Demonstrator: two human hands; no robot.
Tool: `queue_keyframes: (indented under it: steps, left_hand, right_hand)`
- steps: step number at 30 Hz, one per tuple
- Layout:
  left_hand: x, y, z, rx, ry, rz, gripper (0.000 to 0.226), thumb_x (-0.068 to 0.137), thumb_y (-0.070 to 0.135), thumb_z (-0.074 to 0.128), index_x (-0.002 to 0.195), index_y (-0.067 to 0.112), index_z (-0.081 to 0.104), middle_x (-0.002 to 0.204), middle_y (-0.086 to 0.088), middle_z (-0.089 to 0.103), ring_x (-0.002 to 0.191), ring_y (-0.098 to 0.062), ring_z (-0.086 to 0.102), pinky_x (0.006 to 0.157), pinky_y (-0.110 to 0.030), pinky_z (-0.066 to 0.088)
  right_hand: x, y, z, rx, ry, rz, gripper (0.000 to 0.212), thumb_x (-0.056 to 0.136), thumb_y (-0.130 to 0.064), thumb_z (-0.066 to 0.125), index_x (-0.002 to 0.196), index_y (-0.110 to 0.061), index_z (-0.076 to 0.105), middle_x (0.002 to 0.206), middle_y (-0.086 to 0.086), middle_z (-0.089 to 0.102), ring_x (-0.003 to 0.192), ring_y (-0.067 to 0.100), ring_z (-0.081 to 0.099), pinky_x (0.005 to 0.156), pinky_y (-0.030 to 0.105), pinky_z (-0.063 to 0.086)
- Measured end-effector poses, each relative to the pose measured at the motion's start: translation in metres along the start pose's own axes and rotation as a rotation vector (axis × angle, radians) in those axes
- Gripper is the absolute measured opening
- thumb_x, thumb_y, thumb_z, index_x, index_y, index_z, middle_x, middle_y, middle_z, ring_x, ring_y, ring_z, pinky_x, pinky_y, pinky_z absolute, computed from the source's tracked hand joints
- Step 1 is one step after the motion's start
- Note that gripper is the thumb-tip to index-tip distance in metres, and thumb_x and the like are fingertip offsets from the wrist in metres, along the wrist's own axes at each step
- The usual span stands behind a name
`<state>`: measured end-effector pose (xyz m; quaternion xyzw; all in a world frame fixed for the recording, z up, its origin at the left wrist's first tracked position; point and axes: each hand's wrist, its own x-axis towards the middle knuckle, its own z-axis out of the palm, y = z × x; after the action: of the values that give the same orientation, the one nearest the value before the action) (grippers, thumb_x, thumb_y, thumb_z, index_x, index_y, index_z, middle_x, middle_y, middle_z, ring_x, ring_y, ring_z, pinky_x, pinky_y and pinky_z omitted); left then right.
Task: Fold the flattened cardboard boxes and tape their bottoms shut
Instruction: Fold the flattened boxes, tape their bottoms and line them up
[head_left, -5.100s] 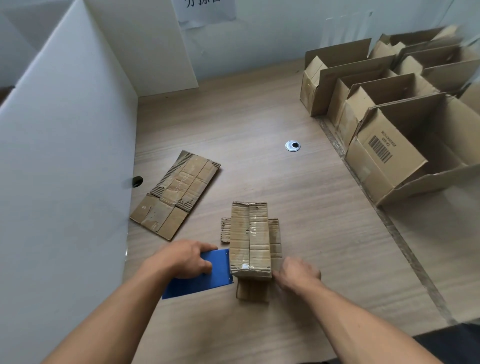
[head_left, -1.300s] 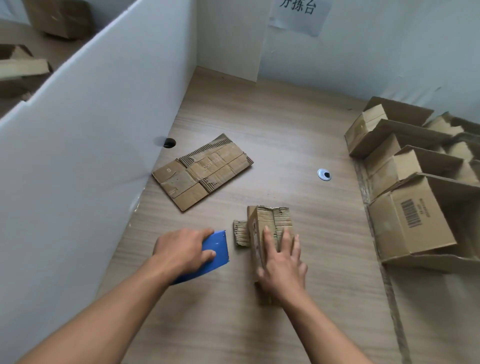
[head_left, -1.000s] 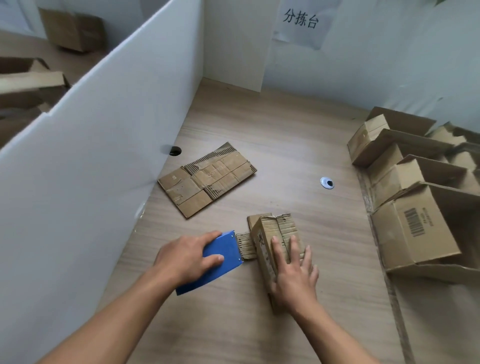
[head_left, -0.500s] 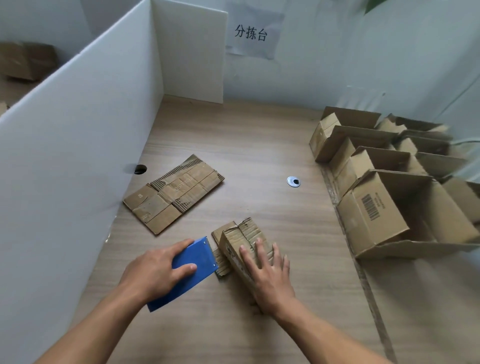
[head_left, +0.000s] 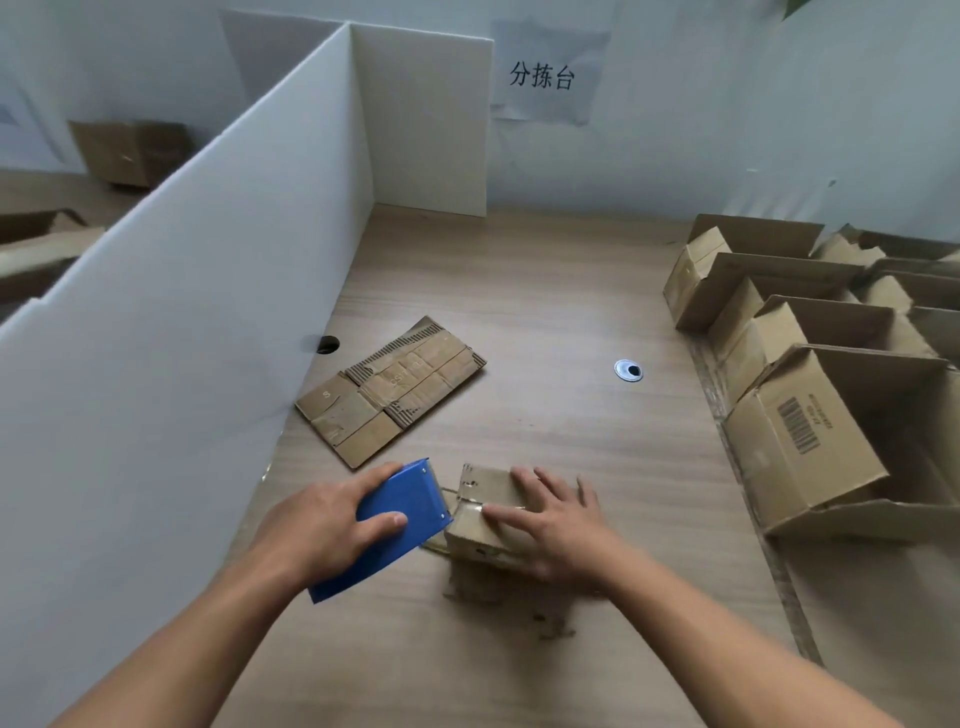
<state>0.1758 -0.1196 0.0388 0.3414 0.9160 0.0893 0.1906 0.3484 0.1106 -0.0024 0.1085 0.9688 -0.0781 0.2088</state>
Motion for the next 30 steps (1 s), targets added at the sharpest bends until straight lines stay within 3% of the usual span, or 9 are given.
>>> queue_keyframes:
  steps: [2, 4, 7, 10, 13, 17, 22, 25, 30]
  left_hand:
    - [-0.001, -0.001, -0.005, 0.024, -0.003, -0.002, 0.06, 0.091, 0.065, 0.049, 0.144, 0.062, 0.022, 0.123, 0.01, 0.062, 0.105, -0.015, 0.059, 0.085, -0.032, 0.05]
    - [-0.002, -0.005, -0.008, 0.033, -0.002, 0.003, 0.061, 0.092, 0.063, 0.049, 0.145, 0.062, 0.019, 0.127, 0.01, 0.06, 0.108, -0.014, 0.057, 0.084, -0.031, 0.048]
    - [-0.004, -0.013, -0.009, -0.021, -0.023, 0.021, 0.063, 0.093, 0.058, 0.052, 0.146, 0.061, 0.017, 0.128, 0.011, 0.058, 0.109, -0.013, 0.055, 0.088, -0.03, 0.048]
    - [-0.006, -0.021, -0.009, -0.092, -0.065, 0.06, 0.066, 0.095, 0.052, 0.053, 0.146, 0.061, 0.013, 0.126, 0.009, 0.057, 0.106, -0.013, 0.056, 0.091, -0.032, 0.049]
    - [-0.005, -0.029, -0.006, -0.105, -0.07, 0.086, 0.068, 0.096, 0.047, 0.054, 0.147, 0.06, 0.01, 0.124, 0.005, 0.056, 0.104, -0.014, 0.056, 0.092, -0.031, 0.049]
    - [-0.006, -0.036, -0.004, -0.153, 0.006, 0.203, 0.07, 0.096, 0.043, 0.058, 0.141, 0.068, 0.011, 0.119, 0.013, 0.056, 0.098, -0.01, 0.054, 0.087, -0.025, 0.045]
    - [-0.005, -0.04, 0.001, 0.043, 0.324, 0.603, 0.058, 0.097, 0.053, 0.045, 0.151, 0.048, 0.025, 0.091, 0.01, 0.058, 0.076, -0.015, 0.053, 0.067, -0.025, 0.041]
    - [-0.004, -0.04, 0.006, 0.103, 0.419, 0.728, 0.051, 0.101, 0.046, 0.043, 0.151, 0.04, 0.031, 0.089, 0.004, 0.059, 0.072, -0.019, 0.055, 0.067, -0.032, 0.044]
    - [-0.009, -0.03, 0.0, 0.131, 0.439, 0.78, 0.048, 0.101, 0.041, 0.047, 0.147, 0.036, 0.038, 0.089, 0.003, 0.06, 0.072, -0.02, 0.055, 0.069, -0.031, 0.042]
  right_hand:
    - [-0.003, 0.008, -0.006, -0.119, -0.083, -0.11, 0.075, 0.095, -0.014, 0.049, 0.15, -0.053, 0.015, 0.166, -0.004, -0.015, 0.151, 0.029, -0.021, 0.117, 0.066, -0.005]
    - [-0.002, 0.011, -0.007, -0.116, -0.079, -0.085, 0.076, 0.093, -0.01, 0.049, 0.149, -0.049, 0.014, 0.166, -0.006, -0.012, 0.15, 0.029, -0.023, 0.117, 0.066, -0.006]
    - [0.005, -0.008, -0.002, 0.043, 0.028, 0.05, 0.075, 0.09, -0.065, 0.048, 0.15, -0.048, 0.007, 0.165, -0.006, 0.003, 0.153, 0.026, -0.008, 0.115, 0.067, -0.001]
    - [0.017, -0.045, 0.011, 0.122, 0.098, 0.237, 0.081, 0.085, -0.081, 0.035, 0.151, -0.044, 0.007, 0.162, -0.001, 0.004, 0.151, 0.031, -0.011, 0.106, 0.076, -0.005]
    - [0.024, -0.06, 0.021, 0.137, 0.079, 0.235, 0.077, 0.093, -0.061, 0.04, 0.156, -0.033, 0.005, 0.166, 0.001, -0.01, 0.151, 0.032, -0.017, 0.107, 0.076, -0.004]
    - [0.015, -0.034, 0.012, 0.106, -0.009, -0.06, 0.066, 0.096, -0.055, 0.03, 0.156, -0.037, 0.012, 0.167, -0.002, -0.01, 0.152, 0.031, -0.014, 0.116, 0.064, -0.006]
    - [0.003, 0.001, 0.001, 0.024, -0.042, -0.17, 0.073, 0.094, -0.011, 0.047, 0.152, -0.049, 0.024, 0.166, -0.013, -0.003, 0.152, 0.028, -0.018, 0.123, 0.054, -0.001]
    - [-0.001, -0.001, -0.002, 0.293, 0.138, -0.163, 0.055, 0.097, -0.028, 0.056, 0.147, -0.045, 0.038, 0.165, -0.013, 0.013, 0.153, 0.018, -0.008, 0.125, 0.04, 0.004]
    - [-0.003, -0.018, -0.017, 0.87, 0.461, -0.164, 0.065, 0.084, -0.055, 0.061, 0.145, -0.046, 0.039, 0.152, -0.017, 0.042, 0.145, 0.004, 0.03, 0.119, 0.027, 0.025]
